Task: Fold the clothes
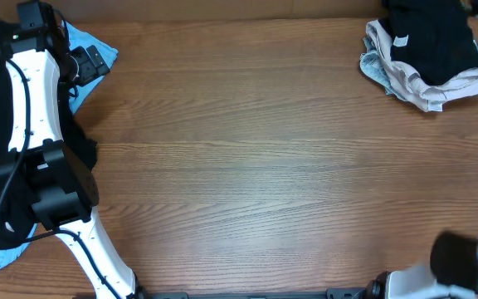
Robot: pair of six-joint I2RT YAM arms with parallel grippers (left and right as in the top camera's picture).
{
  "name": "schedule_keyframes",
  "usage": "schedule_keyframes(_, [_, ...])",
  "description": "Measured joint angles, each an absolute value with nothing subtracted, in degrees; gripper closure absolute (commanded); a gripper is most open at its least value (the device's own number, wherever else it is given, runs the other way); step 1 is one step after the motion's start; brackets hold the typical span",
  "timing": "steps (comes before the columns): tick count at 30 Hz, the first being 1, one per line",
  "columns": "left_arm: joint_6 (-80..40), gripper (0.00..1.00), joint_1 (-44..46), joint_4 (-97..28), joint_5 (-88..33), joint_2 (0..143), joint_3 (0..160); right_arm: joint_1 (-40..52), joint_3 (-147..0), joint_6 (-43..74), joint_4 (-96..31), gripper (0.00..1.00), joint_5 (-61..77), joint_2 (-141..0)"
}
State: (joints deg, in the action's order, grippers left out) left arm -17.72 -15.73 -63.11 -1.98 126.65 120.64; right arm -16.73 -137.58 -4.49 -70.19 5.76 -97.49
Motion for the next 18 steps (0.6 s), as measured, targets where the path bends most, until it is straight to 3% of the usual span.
schedule_keyframes(8, [-17.7,0.0,-15.7,-63.1,-2.0,126.7,120.6,-16.7,-137.8,-4.5,-85.1,0.0,5.8,-91.0])
schedule_keyframes(18, [-17.7,0.0,-15.7,-63.1,-2.0,126.7,120.6,-16.7,-137.2,-4.5,-89.6,0.0,5.8,-92.7])
